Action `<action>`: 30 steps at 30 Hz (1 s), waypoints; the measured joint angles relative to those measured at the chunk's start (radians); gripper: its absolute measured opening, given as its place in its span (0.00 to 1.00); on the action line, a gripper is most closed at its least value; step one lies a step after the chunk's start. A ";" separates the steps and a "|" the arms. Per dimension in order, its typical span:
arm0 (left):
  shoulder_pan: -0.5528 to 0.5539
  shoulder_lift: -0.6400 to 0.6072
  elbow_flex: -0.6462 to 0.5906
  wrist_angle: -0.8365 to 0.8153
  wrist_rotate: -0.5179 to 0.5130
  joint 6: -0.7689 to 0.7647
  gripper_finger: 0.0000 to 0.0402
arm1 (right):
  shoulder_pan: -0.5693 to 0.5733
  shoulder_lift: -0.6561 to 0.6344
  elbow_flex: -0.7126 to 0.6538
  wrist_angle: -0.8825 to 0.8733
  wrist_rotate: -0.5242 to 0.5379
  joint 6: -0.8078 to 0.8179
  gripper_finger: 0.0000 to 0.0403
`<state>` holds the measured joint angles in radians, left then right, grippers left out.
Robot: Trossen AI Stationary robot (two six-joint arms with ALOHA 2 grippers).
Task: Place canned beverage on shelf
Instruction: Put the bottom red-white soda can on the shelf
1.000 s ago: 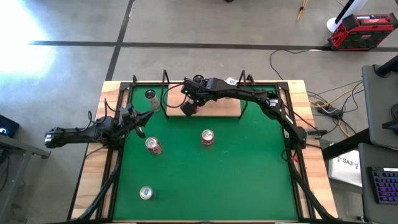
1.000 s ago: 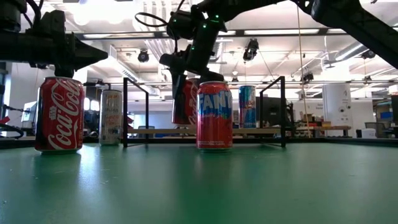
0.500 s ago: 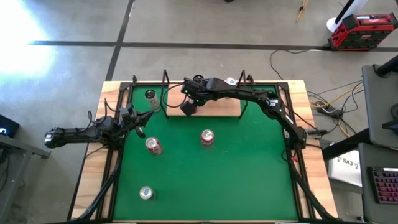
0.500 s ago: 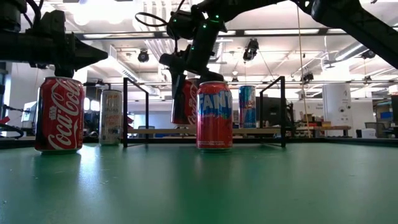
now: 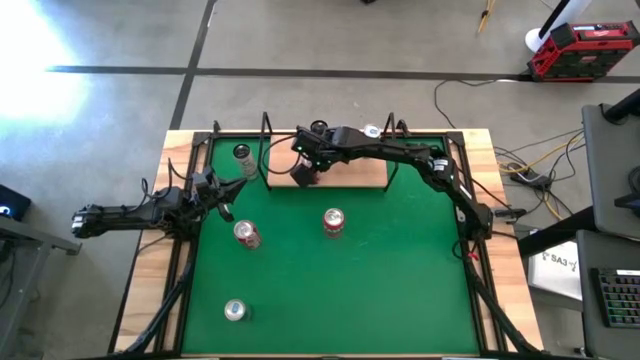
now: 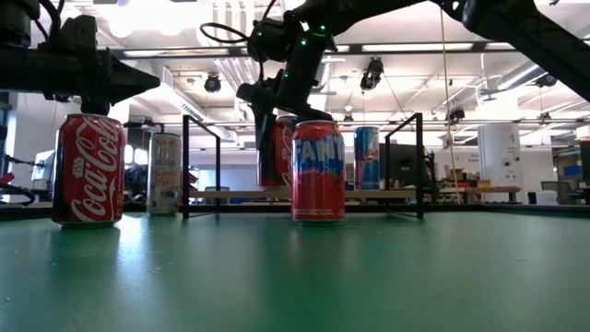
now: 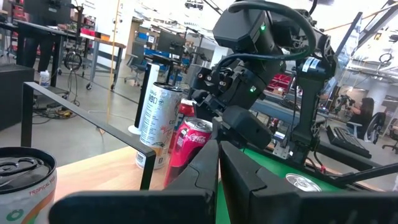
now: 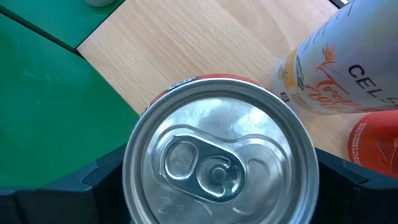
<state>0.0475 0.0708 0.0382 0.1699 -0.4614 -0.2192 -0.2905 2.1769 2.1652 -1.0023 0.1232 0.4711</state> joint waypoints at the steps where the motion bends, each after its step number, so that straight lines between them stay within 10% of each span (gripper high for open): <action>1: 0.000 0.000 0.000 0.000 0.000 0.000 0.00 | 0.000 0.000 -0.002 0.003 0.000 0.000 0.82; 30: 0.000 0.000 0.000 0.000 0.000 0.000 0.00 | 0.014 -0.014 -0.012 0.001 0.014 0.142 0.99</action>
<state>0.0476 0.0708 0.0381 0.1699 -0.4614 -0.2190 -0.2768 2.1628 2.1532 -1.0016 0.1374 0.6132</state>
